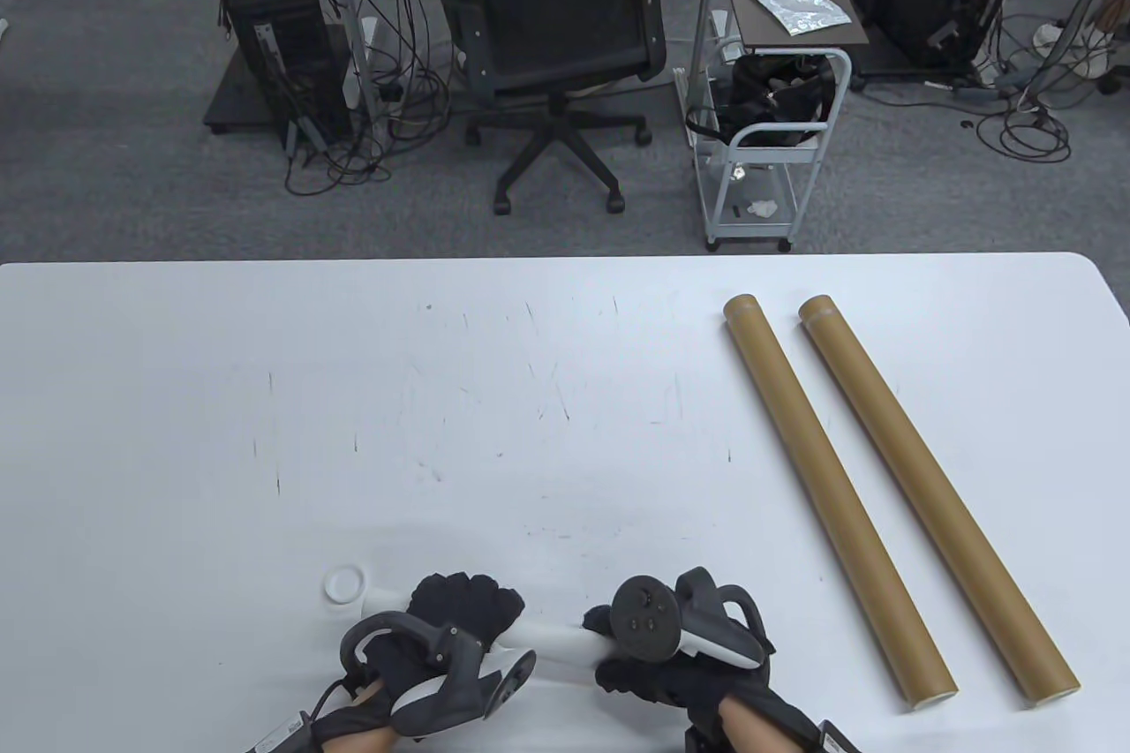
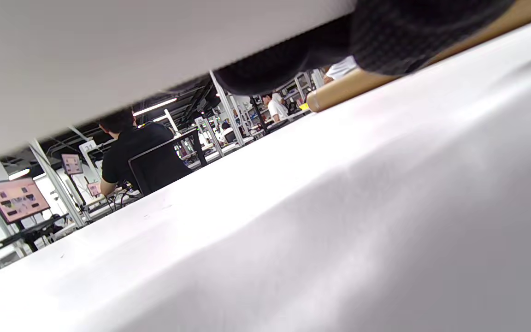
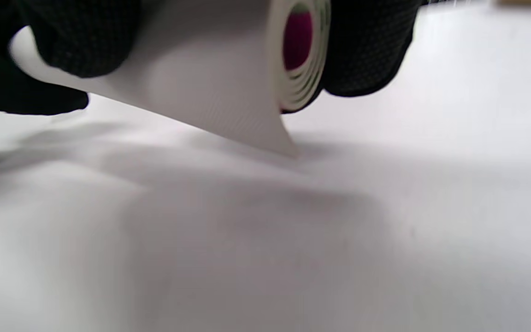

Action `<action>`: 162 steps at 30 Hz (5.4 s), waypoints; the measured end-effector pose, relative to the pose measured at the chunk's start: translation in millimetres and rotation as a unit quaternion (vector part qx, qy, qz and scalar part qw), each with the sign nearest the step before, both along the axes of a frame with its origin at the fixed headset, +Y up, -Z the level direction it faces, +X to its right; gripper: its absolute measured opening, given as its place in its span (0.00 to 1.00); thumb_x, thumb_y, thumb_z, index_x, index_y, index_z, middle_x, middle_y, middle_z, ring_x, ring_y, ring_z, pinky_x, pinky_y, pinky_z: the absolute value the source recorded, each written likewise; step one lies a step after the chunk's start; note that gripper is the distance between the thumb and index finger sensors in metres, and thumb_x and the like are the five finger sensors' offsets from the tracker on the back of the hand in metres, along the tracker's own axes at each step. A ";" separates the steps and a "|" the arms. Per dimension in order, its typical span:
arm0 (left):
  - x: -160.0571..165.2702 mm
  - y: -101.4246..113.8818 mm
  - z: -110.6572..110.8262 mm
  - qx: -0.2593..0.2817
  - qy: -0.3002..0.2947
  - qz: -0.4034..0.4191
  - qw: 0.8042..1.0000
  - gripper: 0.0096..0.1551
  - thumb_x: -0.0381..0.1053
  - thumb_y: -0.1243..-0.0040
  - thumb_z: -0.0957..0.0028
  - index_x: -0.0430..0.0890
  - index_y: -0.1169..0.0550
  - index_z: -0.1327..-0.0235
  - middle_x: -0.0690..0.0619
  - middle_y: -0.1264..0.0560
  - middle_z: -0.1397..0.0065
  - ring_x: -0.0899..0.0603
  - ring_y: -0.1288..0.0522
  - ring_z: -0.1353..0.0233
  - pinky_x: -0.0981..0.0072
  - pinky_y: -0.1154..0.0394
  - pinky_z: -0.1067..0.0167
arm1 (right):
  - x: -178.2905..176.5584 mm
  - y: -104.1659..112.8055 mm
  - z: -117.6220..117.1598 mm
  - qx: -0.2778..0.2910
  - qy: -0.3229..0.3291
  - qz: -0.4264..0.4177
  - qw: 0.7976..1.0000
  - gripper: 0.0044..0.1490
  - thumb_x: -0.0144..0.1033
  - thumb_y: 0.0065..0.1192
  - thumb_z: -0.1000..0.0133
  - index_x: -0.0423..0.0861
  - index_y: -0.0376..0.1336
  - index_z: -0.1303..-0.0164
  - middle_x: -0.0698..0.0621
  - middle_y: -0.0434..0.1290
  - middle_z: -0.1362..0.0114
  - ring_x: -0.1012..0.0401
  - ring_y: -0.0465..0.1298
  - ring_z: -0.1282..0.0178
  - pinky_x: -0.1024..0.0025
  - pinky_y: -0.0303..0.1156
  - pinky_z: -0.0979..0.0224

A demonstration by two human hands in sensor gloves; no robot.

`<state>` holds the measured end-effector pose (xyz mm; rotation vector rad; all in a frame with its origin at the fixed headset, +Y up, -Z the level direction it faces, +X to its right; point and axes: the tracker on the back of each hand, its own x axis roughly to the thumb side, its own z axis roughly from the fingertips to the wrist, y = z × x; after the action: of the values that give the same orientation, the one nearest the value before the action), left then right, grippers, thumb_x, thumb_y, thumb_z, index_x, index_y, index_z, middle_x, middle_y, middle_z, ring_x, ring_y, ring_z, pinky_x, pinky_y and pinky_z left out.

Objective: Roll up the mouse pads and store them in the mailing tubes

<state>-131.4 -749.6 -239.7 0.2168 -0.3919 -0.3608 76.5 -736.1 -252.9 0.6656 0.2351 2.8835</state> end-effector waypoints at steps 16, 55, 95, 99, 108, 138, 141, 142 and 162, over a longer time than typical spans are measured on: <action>-24.6 13.8 -18.2 -0.286 -0.028 0.124 0.950 0.26 0.62 0.32 0.62 0.62 0.23 0.49 0.64 0.17 0.53 0.57 0.16 0.58 0.67 0.17 0.51 | -39.2 -2.9 39.7 0.380 0.116 0.189 0.898 0.42 0.57 0.61 0.54 0.57 0.52 0.30 0.62 0.75 0.45 0.65 0.80 0.58 0.73 0.78 0.47; -67.6 24.9 -15.6 -0.010 0.011 0.082 0.997 0.22 0.64 0.34 0.62 0.65 0.24 0.53 0.66 0.18 0.53 0.58 0.16 0.55 0.66 0.18 0.44 | 336.4 6.0 -49.0 -0.224 -0.492 0.104 0.835 0.64 0.63 0.58 0.57 0.46 0.38 0.17 0.43 0.52 0.15 0.44 0.64 0.22 0.42 0.62 0.23; -152.8 23.0 -54.0 -0.039 0.223 0.174 0.958 0.23 0.63 0.34 0.61 0.64 0.24 0.52 0.65 0.18 0.53 0.58 0.16 0.55 0.66 0.18 0.45 | 182.7 65.4 15.9 0.374 -0.212 0.125 0.894 0.47 0.60 0.69 0.59 0.63 0.51 0.31 0.64 0.68 0.31 0.62 0.73 0.36 0.51 0.65 0.22; -168.6 13.8 -58.2 -0.054 0.257 0.188 0.946 0.23 0.63 0.34 0.60 0.63 0.24 0.52 0.65 0.18 0.53 0.57 0.16 0.55 0.66 0.18 0.46 | 176.3 61.5 17.5 0.388 -0.212 0.160 0.883 0.48 0.62 0.66 0.60 0.62 0.52 0.31 0.63 0.68 0.32 0.61 0.74 0.37 0.52 0.65 0.23; -161.5 16.5 -55.1 -0.049 0.238 0.180 0.953 0.23 0.64 0.34 0.60 0.64 0.24 0.52 0.65 0.18 0.53 0.58 0.16 0.56 0.66 0.18 0.46 | 169.5 56.4 18.1 0.392 -0.198 0.197 0.877 0.48 0.61 0.67 0.60 0.62 0.52 0.31 0.62 0.68 0.32 0.61 0.73 0.36 0.51 0.64 0.22; -80.5 25.0 -22.5 -0.090 -0.001 0.130 0.987 0.50 0.77 0.44 0.73 0.63 0.34 0.32 0.63 0.24 0.34 0.54 0.20 0.36 0.63 0.23 0.30 | 153.3 50.4 18.5 0.346 -0.150 0.229 0.898 0.46 0.67 0.67 0.66 0.60 0.60 0.38 0.61 0.75 0.39 0.61 0.79 0.43 0.54 0.72 0.28; -82.1 33.0 -20.3 -0.070 0.007 0.189 0.979 0.47 0.72 0.44 0.66 0.63 0.40 0.29 0.63 0.23 0.34 0.52 0.19 0.35 0.61 0.24 0.29 | 156.8 49.6 17.0 0.336 -0.157 0.221 0.902 0.46 0.67 0.67 0.66 0.60 0.60 0.38 0.61 0.74 0.39 0.61 0.78 0.42 0.54 0.72 0.27; -83.5 34.9 -19.7 -0.052 0.004 0.183 0.982 0.46 0.71 0.44 0.65 0.63 0.40 0.30 0.64 0.23 0.34 0.52 0.20 0.34 0.60 0.24 0.29 | 156.2 49.9 17.3 0.337 -0.160 0.214 0.903 0.46 0.67 0.67 0.66 0.60 0.60 0.38 0.61 0.74 0.38 0.61 0.78 0.42 0.54 0.72 0.27; -153.1 34.3 -34.6 0.023 0.197 0.298 0.934 0.70 0.90 0.63 0.90 0.60 0.39 0.26 0.50 0.46 0.14 0.33 0.49 0.13 0.26 0.41 0.25 | 125.6 55.1 33.9 0.352 -0.113 0.154 0.916 0.44 0.69 0.66 0.65 0.60 0.63 0.39 0.61 0.76 0.41 0.63 0.77 0.44 0.61 0.70 0.28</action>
<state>-284.5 -715.4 -274.3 0.2908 0.0899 0.1883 202.1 -681.0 -219.0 0.3930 -0.8419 3.2935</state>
